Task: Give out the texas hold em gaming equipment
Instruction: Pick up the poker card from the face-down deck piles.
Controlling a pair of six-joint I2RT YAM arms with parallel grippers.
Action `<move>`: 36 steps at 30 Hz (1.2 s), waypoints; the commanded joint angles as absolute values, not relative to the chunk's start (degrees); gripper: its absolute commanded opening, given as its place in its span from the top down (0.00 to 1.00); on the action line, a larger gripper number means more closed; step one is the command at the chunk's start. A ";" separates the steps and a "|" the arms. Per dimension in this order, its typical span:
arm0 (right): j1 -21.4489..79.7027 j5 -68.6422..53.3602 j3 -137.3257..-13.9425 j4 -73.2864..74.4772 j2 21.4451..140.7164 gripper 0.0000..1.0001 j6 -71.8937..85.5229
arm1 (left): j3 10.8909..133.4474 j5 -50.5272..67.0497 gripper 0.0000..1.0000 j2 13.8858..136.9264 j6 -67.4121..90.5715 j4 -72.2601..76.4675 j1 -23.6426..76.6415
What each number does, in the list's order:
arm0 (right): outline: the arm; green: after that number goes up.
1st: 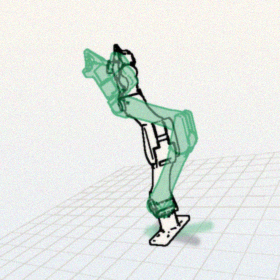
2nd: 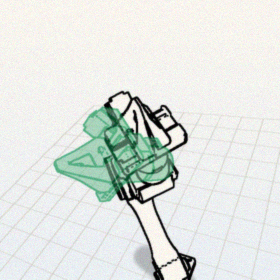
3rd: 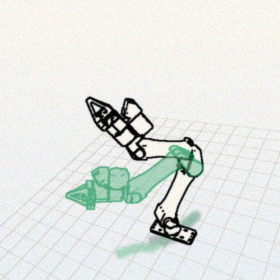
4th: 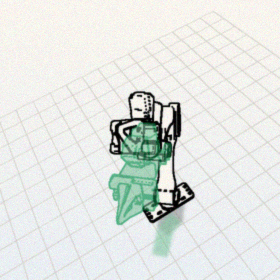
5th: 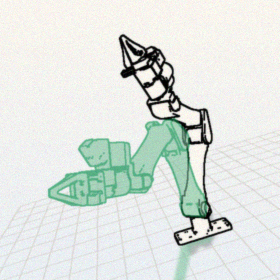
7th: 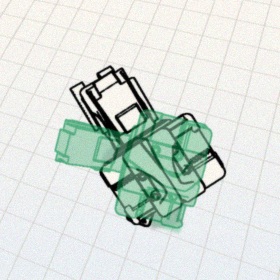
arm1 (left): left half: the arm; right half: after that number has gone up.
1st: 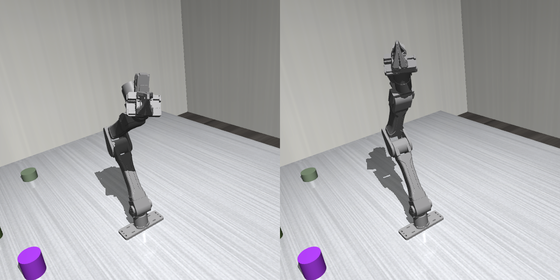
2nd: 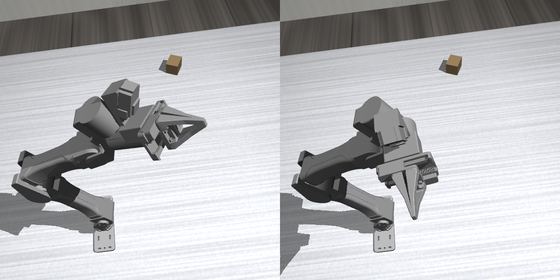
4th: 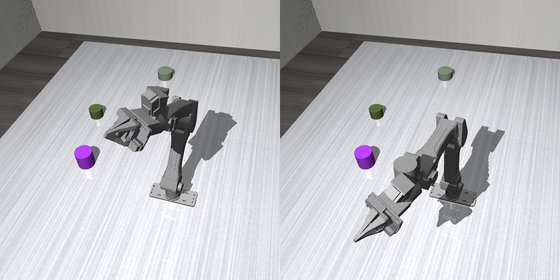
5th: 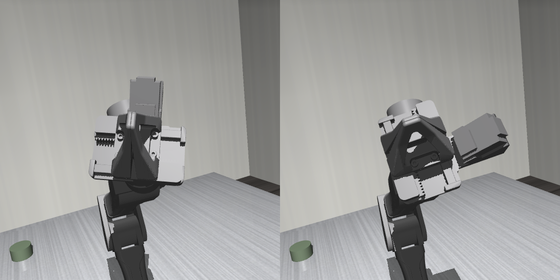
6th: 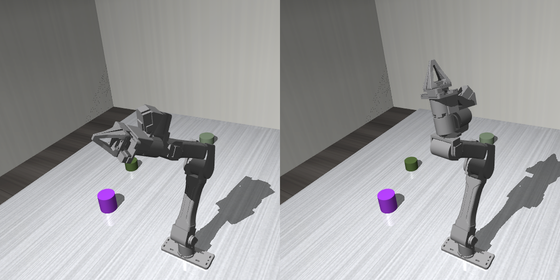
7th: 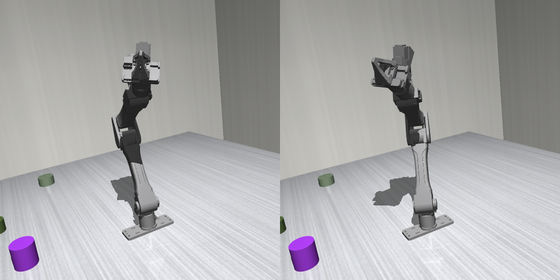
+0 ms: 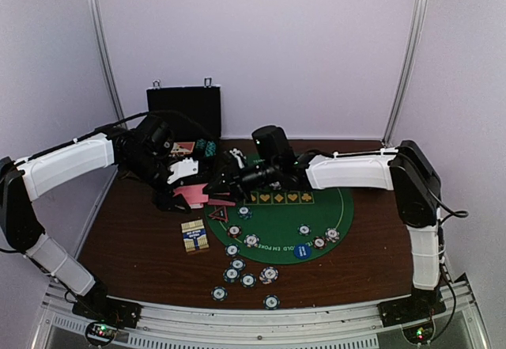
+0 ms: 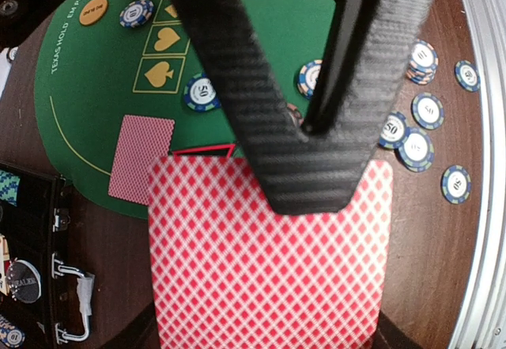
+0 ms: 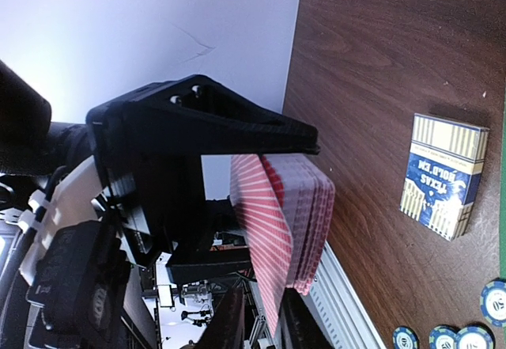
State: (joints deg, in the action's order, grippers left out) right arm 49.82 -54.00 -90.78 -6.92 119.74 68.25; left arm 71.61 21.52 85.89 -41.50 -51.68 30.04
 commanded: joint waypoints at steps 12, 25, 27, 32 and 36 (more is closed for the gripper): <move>50.82 -55.93 -89.24 -17.90 120.31 0.86 75.56 | 72.68 21.19 0.61 85.34 -41.48 -50.72 29.97; 49.72 -55.63 -88.02 -19.68 120.79 1.00 77.11 | 72.77 20.75 0.64 85.20 -41.65 -51.15 29.96; 49.12 -55.71 -86.85 -20.44 120.15 1.00 77.50 | 72.75 20.57 0.64 85.21 -41.75 -51.17 29.97; 45.45 -56.26 -82.23 -22.39 116.63 1.00 77.52 | 72.64 20.05 0.65 85.26 -41.84 -51.15 29.96; 40.64 -57.19 -78.39 -21.05 113.60 1.00 75.39 | 72.72 19.40 0.67 85.49 -41.79 -51.15 29.97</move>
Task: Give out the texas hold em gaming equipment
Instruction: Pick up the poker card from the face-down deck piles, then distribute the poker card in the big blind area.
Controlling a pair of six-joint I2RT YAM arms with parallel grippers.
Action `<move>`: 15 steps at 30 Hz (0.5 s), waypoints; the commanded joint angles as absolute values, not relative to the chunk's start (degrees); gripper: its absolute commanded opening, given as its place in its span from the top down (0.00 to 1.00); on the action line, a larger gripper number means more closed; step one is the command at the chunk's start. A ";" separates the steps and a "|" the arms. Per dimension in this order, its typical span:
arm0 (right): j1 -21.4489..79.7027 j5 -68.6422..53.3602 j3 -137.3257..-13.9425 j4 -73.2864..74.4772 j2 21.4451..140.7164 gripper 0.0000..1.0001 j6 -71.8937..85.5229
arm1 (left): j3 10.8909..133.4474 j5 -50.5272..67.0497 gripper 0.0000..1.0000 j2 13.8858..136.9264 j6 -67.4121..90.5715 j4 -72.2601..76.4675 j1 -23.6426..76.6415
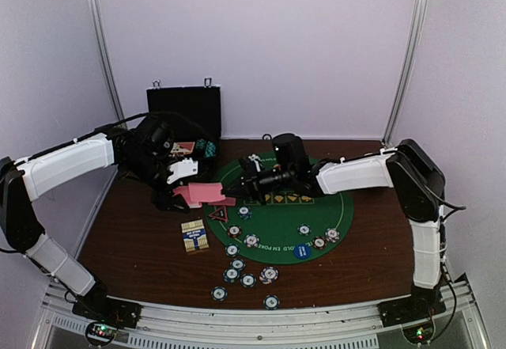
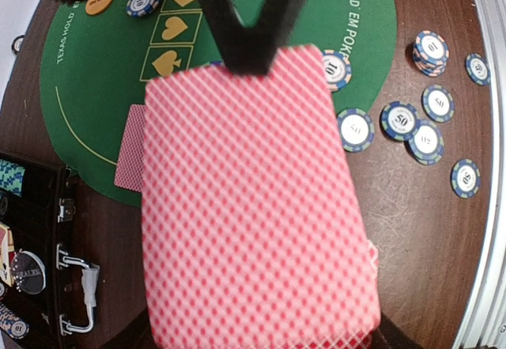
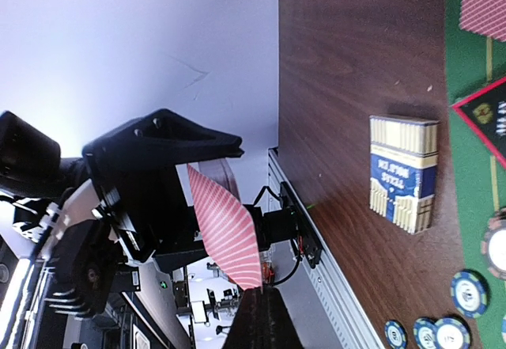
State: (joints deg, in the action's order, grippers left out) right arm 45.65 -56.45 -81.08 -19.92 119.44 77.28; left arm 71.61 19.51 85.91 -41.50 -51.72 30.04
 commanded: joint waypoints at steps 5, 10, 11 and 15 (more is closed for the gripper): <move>32.44 -57.65 -78.43 -9.55 112.05 1.00 67.01 | 73.05 19.75 0.67 85.52 -41.64 -51.86 29.97; 25.43 -54.99 -86.72 7.95 114.81 1.00 53.95 | 73.03 19.34 0.67 85.52 -41.72 -52.12 29.97; 24.31 -54.41 -88.35 9.43 115.88 1.00 52.91 | 73.04 19.40 0.67 85.64 -41.68 -52.12 29.97; 21.09 -50.99 -96.98 18.64 121.06 1.00 46.65 | 73.32 19.94 0.67 85.74 -41.40 -52.35 29.97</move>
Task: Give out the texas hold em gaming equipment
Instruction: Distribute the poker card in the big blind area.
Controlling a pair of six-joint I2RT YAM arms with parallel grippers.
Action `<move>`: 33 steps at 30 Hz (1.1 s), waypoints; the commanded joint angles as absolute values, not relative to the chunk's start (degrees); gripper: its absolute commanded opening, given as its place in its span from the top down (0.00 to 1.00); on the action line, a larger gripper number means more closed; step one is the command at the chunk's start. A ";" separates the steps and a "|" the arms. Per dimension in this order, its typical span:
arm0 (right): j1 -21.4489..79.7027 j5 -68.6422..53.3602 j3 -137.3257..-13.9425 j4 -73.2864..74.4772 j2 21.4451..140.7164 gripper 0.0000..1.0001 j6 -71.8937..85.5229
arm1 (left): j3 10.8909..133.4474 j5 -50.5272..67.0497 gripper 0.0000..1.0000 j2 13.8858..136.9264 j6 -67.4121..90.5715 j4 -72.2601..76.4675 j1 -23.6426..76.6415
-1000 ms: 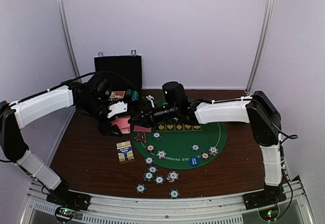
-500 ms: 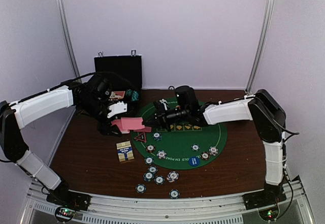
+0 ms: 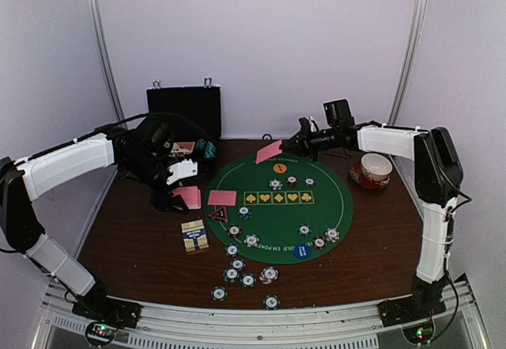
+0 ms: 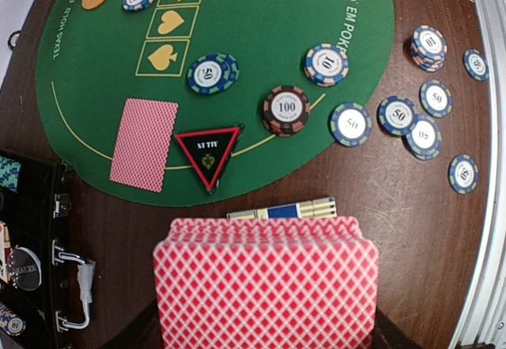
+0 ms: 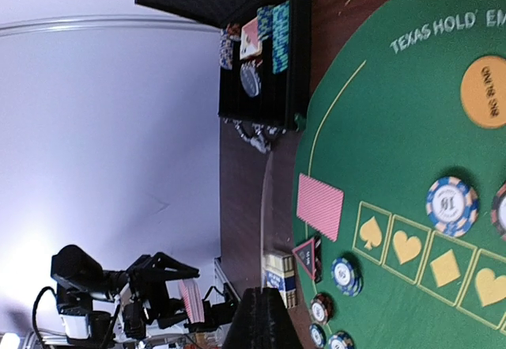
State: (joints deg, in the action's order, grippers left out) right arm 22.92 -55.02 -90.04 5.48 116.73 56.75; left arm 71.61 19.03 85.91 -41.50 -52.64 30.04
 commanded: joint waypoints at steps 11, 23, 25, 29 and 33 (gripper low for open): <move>17.85 -47.57 -115.68 29.30 136.78 1.00 41.42 | 74.11 20.74 0.67 86.03 -41.21 -53.43 29.97; 17.85 -43.49 -125.16 35.81 142.51 0.84 38.28 | 74.05 21.55 0.68 85.91 -41.07 -53.73 29.97; 17.89 -41.44 -125.04 37.11 141.08 0.69 36.68 | 74.17 21.65 0.68 85.82 -41.04 -53.79 29.97; 18.09 -38.13 -123.30 38.15 136.63 0.40 33.78 | 74.18 21.72 0.68 85.46 -40.88 -53.86 29.97; 19.29 -36.24 -119.88 38.75 130.45 0.22 29.94 | 74.25 21.60 0.68 85.47 -40.66 -53.88 29.97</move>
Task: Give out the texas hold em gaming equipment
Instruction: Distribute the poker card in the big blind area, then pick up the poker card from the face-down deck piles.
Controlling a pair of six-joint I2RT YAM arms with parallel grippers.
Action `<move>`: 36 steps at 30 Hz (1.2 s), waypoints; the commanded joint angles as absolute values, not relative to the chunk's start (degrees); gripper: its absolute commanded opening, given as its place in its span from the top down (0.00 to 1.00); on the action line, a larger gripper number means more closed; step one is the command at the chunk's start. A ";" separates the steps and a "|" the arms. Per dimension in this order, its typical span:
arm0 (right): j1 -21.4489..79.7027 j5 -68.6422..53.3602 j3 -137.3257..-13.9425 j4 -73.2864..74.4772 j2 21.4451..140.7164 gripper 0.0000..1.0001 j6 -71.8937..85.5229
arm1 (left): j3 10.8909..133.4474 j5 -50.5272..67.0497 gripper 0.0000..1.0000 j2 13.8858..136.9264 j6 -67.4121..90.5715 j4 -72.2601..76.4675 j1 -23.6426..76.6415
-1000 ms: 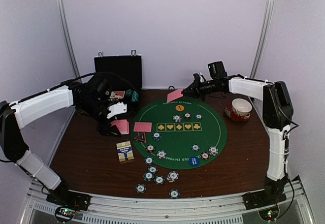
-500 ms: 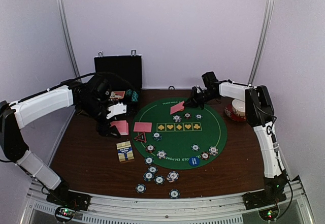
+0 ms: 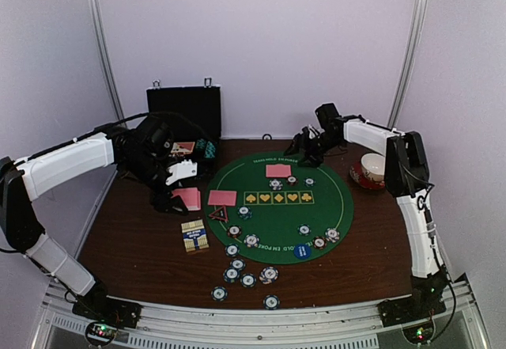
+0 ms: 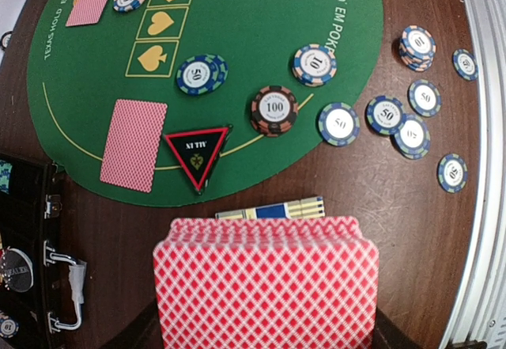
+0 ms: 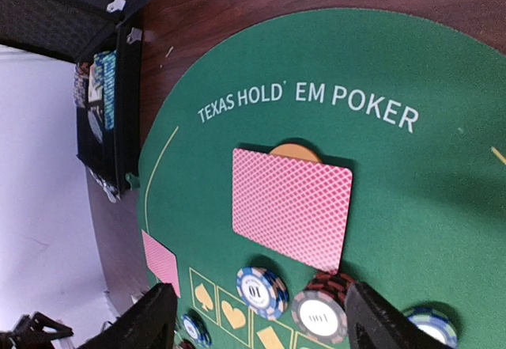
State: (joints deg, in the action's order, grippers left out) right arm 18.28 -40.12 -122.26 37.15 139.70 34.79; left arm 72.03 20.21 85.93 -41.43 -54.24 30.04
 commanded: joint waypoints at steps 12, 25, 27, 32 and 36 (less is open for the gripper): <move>35.46 -41.76 -91.87 16.92 111.85 0.10 41.95 | 75.06 19.85 0.71 86.28 -39.30 -53.78 29.97; 49.68 -45.08 -85.44 -5.96 114.64 0.12 57.07 | 76.20 21.09 0.72 86.53 -38.28 -53.92 29.97; 50.54 -45.20 -85.63 -7.80 115.71 0.12 58.18 | 76.20 21.01 0.72 86.52 -38.34 -53.88 29.97; 51.06 -46.37 -87.10 -9.43 117.78 0.13 59.44 | 76.23 20.94 0.72 86.57 -38.34 -53.91 29.97; 51.06 -47.78 -89.37 -9.28 119.25 0.13 59.48 | 76.20 20.94 0.72 86.61 -38.37 -53.91 29.97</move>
State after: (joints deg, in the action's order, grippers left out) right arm 50.92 -45.80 -85.62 -6.28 118.08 58.52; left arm 74.48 19.75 86.26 -38.92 -54.72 30.04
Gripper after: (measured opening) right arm 0.875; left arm 0.667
